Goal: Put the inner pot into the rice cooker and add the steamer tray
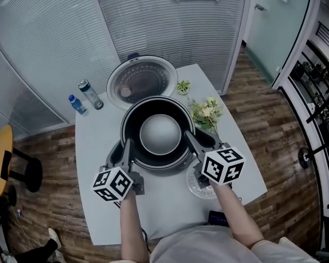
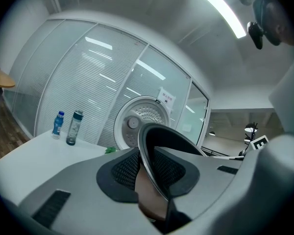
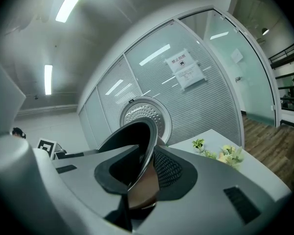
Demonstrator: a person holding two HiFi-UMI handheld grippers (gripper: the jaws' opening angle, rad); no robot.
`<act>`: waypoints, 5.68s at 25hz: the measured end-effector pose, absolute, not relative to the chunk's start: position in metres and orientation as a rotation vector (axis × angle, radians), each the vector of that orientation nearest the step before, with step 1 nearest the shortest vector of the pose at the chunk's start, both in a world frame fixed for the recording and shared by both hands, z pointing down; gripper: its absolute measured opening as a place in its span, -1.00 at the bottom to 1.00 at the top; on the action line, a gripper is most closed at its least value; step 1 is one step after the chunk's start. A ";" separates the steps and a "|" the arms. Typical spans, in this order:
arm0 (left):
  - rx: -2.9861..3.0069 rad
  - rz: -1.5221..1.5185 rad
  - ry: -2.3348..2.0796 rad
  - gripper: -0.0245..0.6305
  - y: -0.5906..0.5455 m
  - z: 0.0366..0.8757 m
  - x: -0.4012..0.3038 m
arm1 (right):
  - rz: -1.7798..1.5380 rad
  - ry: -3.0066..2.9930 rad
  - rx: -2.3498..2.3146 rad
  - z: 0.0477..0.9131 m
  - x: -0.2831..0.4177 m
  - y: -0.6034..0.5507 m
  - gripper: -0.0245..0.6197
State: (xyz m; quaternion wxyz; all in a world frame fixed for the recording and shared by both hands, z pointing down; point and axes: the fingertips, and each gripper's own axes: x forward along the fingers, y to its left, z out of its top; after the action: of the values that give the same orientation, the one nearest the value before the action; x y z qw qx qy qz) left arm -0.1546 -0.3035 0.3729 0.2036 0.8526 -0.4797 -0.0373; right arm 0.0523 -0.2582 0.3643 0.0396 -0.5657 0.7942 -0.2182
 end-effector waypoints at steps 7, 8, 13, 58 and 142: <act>2.353 -0.076 -1.339 -0.64 -0.314 0.386 -0.152 | -0.737 2.443 -1.728 0.378 0.055 -0.270 -0.61; 2.349 -0.071 -1.340 -0.64 -0.315 0.388 -0.152 | -0.747 2.444 -1.729 0.381 0.055 -0.271 -0.61; 2.333 -0.043 -1.339 -0.64 -0.324 0.398 -0.149 | -0.792 2.446 -1.732 0.392 0.059 -0.281 -0.61; 2.252 0.531 -1.488 -0.55 -0.350 0.487 -0.147 | -0.882 2.691 -1.859 0.471 0.055 -0.313 -0.50; 2.107 0.518 -1.069 -0.34 -0.128 0.635 -0.006 | -1.311 2.471 -2.243 0.627 0.207 -0.075 -0.43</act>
State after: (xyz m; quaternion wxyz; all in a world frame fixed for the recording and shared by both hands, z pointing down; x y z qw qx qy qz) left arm -0.0063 -0.1279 0.6351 0.3536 0.8148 -0.4134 0.2003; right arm 0.2072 -0.0745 0.6265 -0.2200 -0.6104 0.6722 -0.3566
